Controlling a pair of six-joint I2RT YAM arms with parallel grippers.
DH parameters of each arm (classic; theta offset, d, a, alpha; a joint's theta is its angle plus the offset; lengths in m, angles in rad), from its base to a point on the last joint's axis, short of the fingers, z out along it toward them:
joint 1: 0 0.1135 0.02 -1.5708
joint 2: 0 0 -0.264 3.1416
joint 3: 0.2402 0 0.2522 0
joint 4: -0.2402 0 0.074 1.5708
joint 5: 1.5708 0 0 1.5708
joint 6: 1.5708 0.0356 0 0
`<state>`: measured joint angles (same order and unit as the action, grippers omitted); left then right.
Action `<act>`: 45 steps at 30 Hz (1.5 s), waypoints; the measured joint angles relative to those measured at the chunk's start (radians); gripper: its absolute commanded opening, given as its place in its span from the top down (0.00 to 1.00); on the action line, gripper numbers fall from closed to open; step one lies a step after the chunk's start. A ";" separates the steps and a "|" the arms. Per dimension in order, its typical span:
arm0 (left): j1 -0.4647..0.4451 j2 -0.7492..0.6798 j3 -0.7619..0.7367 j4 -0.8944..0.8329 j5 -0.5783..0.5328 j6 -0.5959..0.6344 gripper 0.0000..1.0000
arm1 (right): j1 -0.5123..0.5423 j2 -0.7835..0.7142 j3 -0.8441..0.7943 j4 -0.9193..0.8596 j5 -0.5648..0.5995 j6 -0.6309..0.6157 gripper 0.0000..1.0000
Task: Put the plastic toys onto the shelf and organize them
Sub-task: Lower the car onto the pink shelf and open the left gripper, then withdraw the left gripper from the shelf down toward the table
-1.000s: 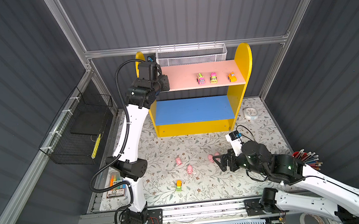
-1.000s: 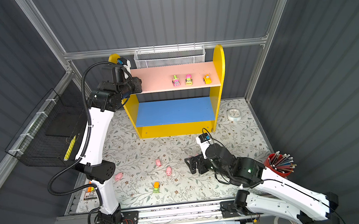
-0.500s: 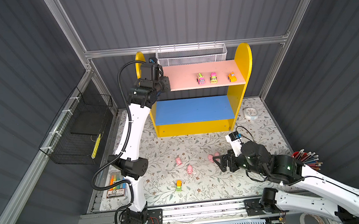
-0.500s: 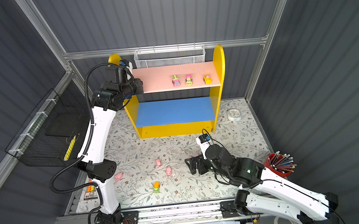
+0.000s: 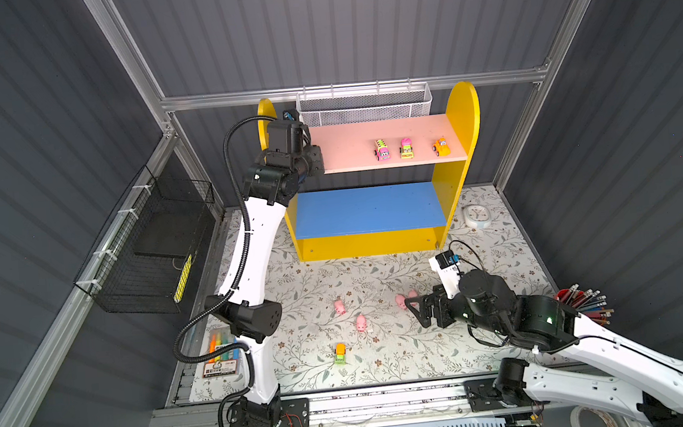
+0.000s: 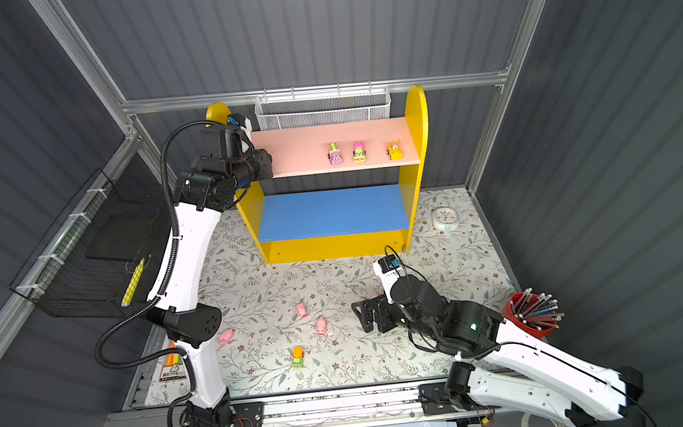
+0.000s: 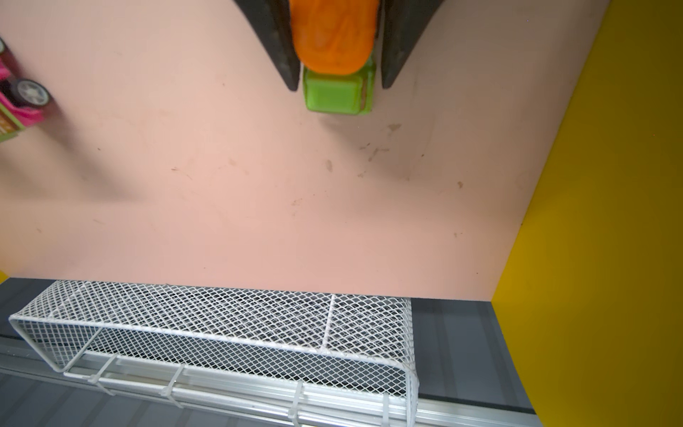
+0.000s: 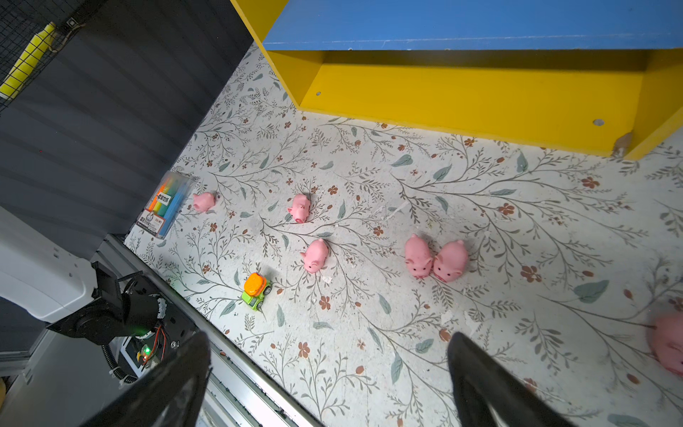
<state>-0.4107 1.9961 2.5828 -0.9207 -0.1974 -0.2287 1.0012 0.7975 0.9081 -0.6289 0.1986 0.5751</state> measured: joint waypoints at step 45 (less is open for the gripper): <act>-0.072 -0.159 -0.101 0.083 0.034 0.015 0.12 | -0.023 -0.056 0.000 -0.046 0.018 0.000 0.01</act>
<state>-0.4824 1.8374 2.4817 -0.8379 -0.1631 -0.2134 0.9779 0.7414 0.9081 -0.6746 0.2165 0.5755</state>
